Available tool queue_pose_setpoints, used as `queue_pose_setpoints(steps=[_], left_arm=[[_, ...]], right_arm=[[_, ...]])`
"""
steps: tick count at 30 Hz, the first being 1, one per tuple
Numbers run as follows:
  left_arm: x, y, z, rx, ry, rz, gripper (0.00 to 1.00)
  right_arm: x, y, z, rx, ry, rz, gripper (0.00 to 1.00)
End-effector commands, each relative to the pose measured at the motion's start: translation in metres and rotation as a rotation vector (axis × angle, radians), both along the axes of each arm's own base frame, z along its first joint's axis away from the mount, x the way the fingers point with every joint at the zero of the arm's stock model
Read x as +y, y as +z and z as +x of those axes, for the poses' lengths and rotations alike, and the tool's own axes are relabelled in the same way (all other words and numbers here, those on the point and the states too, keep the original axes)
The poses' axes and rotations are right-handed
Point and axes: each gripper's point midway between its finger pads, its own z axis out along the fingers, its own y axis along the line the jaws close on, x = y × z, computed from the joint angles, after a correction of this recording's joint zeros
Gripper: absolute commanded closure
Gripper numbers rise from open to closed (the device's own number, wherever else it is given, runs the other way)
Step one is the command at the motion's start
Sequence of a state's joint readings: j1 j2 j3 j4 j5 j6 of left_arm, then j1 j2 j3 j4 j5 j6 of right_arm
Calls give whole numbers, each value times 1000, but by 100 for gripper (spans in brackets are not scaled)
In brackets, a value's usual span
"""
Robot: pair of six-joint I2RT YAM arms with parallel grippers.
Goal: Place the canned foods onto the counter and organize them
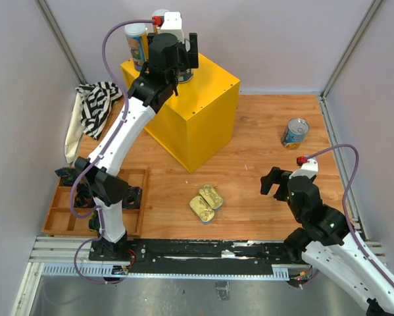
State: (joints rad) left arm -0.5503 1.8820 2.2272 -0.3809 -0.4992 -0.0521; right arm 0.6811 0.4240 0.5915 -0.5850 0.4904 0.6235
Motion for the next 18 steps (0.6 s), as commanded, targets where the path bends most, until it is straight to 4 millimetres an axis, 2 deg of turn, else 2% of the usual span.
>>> queue_pose_setpoints(steps=[1,9,18], left_arm=[[-8,30,12,-111,-23,-100,95],[-12,13,26,-89,-27,-100,93],[-13,1,33,-75,-29,-93,92]], right_arm=[[2,0,5,-16,8,-28,1],[3,-3,7,-9,20,-57,1],[5,-6,7,4,37,-71,1]])
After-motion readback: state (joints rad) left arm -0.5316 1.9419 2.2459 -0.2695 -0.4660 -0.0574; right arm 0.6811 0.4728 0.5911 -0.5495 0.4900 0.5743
